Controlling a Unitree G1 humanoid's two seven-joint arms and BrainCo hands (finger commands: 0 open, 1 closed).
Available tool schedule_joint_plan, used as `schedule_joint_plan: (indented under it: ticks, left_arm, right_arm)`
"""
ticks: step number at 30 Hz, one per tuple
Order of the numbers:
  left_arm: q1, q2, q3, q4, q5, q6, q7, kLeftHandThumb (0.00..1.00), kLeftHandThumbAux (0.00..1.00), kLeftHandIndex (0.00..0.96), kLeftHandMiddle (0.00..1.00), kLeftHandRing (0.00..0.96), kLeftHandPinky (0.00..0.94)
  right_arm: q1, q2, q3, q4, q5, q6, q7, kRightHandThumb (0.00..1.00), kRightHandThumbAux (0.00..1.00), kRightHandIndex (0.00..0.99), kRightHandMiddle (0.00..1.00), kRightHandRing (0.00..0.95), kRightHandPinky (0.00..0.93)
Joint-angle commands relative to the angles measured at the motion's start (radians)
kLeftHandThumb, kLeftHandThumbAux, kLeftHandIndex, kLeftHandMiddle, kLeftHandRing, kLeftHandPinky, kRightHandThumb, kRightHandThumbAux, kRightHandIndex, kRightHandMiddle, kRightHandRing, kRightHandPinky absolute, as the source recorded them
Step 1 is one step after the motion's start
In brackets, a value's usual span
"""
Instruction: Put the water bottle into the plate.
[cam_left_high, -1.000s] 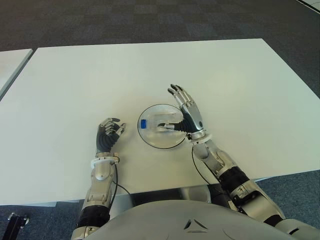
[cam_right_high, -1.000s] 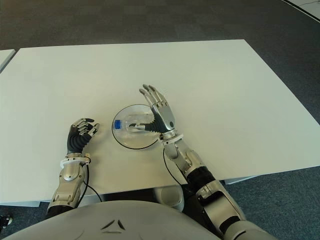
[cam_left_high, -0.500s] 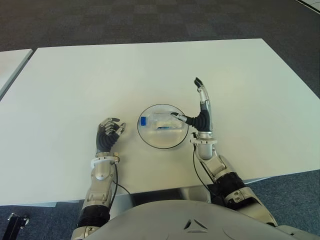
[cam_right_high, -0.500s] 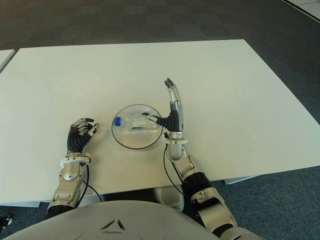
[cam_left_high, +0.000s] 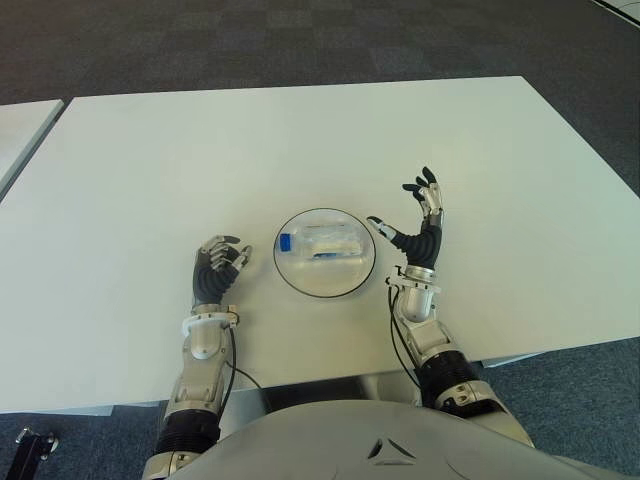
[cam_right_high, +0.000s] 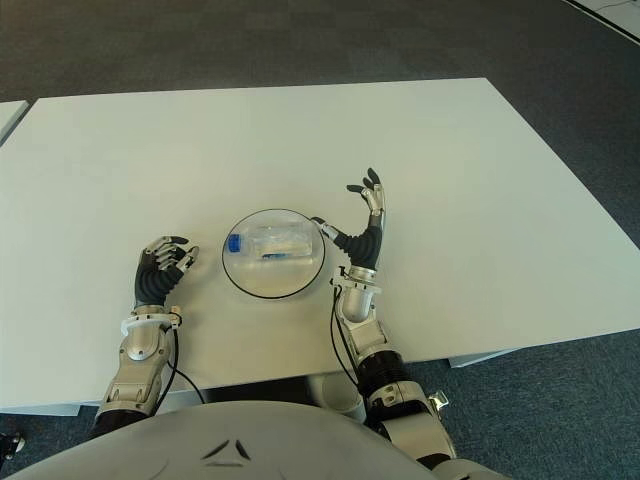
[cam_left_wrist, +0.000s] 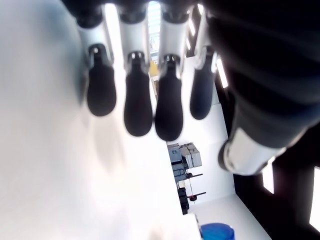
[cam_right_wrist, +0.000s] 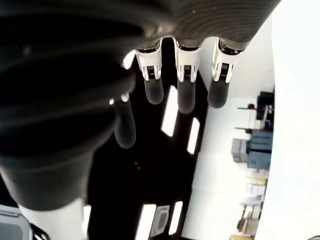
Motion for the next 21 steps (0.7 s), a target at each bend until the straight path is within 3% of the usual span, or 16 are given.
schedule_joint_plan:
  ticks: [1, 7, 21]
  left_arm:
    - [0.011, -0.005, 0.005, 0.031, -0.001, 0.023, 0.008, 0.705, 0.717, 0.433, 0.644, 0.637, 0.620]
    - [0.010, -0.009, 0.008, 0.036, -0.010, 0.016, 0.006, 0.705, 0.717, 0.433, 0.645, 0.632, 0.619]
    - [0.011, -0.008, 0.005, 0.035, 0.000, 0.011, 0.013, 0.705, 0.717, 0.432, 0.634, 0.627, 0.611]
  right_arm:
    - [0.032, 0.013, -0.038, 0.009, 0.095, 0.028, 0.099, 0.658, 0.751, 0.402, 0.321, 0.277, 0.305]
    - [0.056, 0.028, -0.067, -0.021, 0.154, 0.063, 0.193, 0.688, 0.742, 0.410, 0.430, 0.391, 0.411]
    - [0.106, 0.058, -0.108, -0.119, 0.182, 0.199, 0.291, 0.698, 0.740, 0.414, 0.485, 0.450, 0.464]
